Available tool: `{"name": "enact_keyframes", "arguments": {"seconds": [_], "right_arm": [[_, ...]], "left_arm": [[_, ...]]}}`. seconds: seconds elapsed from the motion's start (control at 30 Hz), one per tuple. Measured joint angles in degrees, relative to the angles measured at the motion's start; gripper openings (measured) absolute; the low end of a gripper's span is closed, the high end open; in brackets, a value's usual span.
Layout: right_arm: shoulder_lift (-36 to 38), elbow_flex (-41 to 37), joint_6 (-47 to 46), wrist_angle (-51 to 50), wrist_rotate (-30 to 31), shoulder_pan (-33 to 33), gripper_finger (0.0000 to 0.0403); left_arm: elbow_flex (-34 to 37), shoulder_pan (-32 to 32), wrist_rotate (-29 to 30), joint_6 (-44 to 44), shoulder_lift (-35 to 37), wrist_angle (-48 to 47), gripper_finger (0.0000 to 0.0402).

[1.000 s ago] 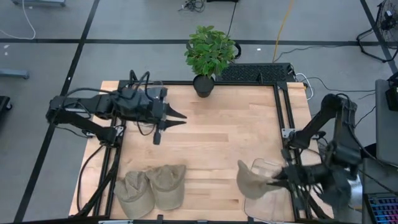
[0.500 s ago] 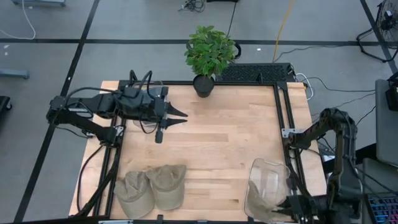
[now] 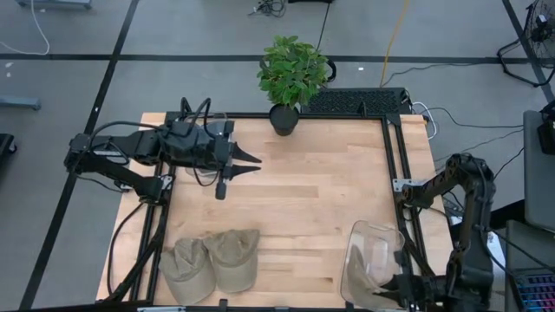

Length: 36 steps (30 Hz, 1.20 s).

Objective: Pick & Place hat
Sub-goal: Put the top left brown cap into the right transparent bin

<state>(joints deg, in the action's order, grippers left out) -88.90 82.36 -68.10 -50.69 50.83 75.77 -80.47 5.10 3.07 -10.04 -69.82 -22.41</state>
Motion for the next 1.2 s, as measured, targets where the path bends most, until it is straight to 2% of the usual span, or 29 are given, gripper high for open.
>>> {"name": "enact_keyframes", "arguments": {"seconds": [0.27, 0.53, 0.9, 1.2], "right_arm": [[0.2, -7.2, 0.8, 8.9, 1.8, -0.1, 0.0000], [3.0, -7.3, 4.9, 10.9, 4.0, 0.0, 0.0000], [6.9, -7.3, 8.0, 11.2, 3.2, 0.1, 0.0000], [9.2, -7.3, 15.1, 15.3, 3.0, 0.1, 0.0000]], "left_arm": [[0.0, 0.0, 0.0, 0.0, 0.0, 0.0, 0.0077], [0.0, 0.0, 0.0, 0.0, 0.0, 0.0, 0.0077], [0.0, 0.0, 0.0, 0.0, 0.0, 0.0, 0.0077], [0.0, 0.0, 0.0, 0.0, 0.0, 0.0, 0.0077]]}}
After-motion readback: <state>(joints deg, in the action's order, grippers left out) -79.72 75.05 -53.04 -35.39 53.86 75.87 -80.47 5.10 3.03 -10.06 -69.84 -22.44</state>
